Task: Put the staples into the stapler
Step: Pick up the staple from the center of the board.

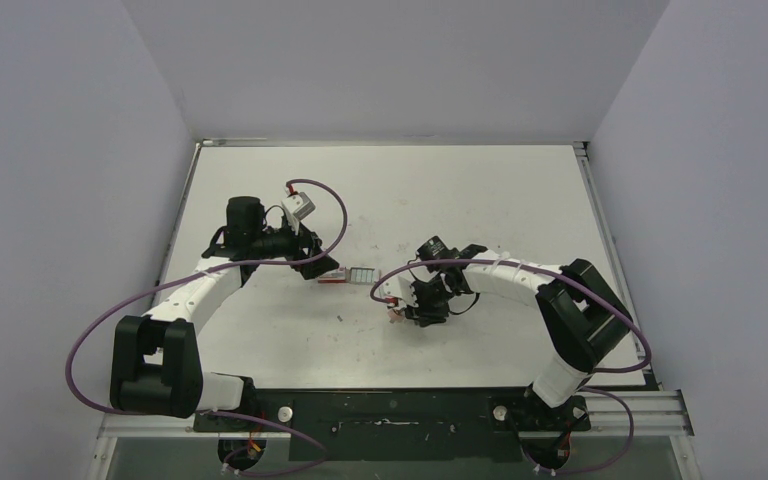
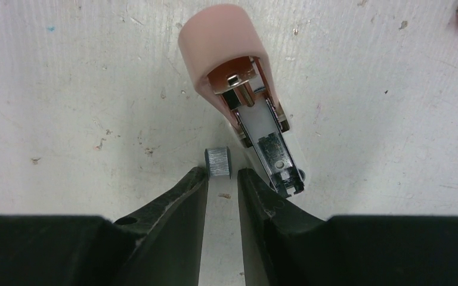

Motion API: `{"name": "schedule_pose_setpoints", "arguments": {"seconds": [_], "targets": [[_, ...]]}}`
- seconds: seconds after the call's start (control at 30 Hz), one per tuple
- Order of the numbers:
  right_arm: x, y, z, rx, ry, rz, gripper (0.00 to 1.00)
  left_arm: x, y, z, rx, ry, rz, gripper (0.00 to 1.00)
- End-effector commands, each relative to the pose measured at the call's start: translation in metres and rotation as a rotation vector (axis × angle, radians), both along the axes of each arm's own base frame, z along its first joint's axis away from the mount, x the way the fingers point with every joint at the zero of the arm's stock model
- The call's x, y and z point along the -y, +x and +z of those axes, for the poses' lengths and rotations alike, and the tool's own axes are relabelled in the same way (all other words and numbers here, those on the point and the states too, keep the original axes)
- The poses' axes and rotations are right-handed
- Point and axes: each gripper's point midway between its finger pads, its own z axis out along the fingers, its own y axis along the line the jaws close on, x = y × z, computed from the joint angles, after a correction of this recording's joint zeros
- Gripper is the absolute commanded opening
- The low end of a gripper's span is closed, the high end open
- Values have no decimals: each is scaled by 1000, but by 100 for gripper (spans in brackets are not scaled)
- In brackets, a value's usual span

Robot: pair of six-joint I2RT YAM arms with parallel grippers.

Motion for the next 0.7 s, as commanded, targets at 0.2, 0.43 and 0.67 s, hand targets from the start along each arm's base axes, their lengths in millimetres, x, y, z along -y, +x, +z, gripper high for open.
{"name": "schedule_pose_setpoints", "arguments": {"seconds": [0.2, 0.43, 0.67], "targets": [[8, -21, -14, -72, 2, 49, 26, -3, 10, 10, 86, 9, -2, 88], [6, -25, -14, -93, 18, 62, 16, -4, 11, 8, 104, 19, -4, 89], [0, -21, 7, -154, 92, 40, 5, -6, 14, 8, 118, 43, -12, 97]]}}
